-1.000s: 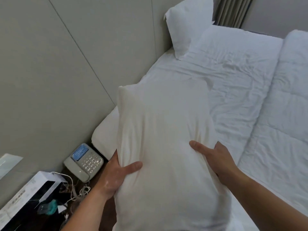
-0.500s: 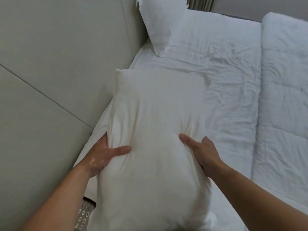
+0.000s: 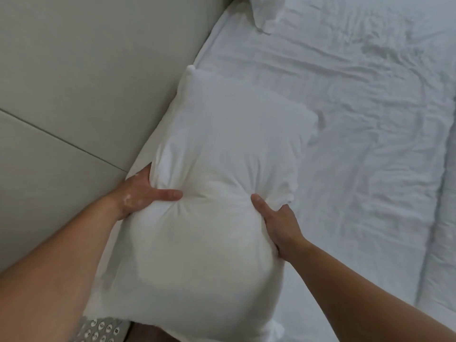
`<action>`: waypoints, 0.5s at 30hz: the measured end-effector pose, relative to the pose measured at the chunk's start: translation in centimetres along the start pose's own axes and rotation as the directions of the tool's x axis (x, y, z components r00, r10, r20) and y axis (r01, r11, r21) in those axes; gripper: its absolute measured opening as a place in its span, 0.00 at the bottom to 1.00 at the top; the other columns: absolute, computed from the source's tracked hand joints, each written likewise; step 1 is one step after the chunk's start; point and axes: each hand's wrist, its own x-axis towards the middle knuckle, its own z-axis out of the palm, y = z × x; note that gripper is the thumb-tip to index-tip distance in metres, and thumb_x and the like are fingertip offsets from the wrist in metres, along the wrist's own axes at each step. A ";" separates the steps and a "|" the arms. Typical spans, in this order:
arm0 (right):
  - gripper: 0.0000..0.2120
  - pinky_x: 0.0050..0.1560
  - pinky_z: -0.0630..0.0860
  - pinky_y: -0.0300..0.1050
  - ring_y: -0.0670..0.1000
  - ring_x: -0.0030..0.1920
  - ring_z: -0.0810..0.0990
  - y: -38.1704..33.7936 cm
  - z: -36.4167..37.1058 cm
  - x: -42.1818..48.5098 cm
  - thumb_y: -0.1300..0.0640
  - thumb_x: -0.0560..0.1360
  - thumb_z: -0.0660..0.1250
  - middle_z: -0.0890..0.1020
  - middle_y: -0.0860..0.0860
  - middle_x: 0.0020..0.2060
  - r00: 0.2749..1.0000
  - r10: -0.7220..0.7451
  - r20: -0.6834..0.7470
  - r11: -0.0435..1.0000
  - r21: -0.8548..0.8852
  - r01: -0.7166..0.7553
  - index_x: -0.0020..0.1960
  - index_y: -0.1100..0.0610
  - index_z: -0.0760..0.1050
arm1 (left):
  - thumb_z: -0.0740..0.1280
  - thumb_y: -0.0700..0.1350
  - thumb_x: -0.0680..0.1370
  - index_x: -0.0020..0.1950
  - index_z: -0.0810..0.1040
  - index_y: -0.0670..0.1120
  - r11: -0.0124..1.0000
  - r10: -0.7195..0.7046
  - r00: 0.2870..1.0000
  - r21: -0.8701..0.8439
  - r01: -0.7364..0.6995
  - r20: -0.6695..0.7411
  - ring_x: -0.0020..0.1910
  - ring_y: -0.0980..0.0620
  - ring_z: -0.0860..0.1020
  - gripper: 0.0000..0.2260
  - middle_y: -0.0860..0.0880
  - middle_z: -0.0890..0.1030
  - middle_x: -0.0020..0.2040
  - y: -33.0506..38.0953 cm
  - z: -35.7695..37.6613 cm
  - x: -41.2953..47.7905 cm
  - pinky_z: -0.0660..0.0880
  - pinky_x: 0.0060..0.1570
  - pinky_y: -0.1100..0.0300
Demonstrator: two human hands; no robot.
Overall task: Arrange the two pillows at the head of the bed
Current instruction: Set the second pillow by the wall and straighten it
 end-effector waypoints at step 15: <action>0.20 0.51 0.79 0.49 0.53 0.51 0.82 -11.2 -3.5 -1.3 0.36 0.75 0.69 0.86 0.47 0.46 0.962 -0.171 0.214 0.186 -0.952 0.245 0.51 0.53 0.82 | 0.74 0.80 0.44 0.82 0.58 0.58 0.983 -0.150 0.980 -0.129 0.134 -0.127 0.71 0.47 0.74 0.69 0.53 0.74 0.73 -3.7 0.1 -2.1 0.69 0.72 0.50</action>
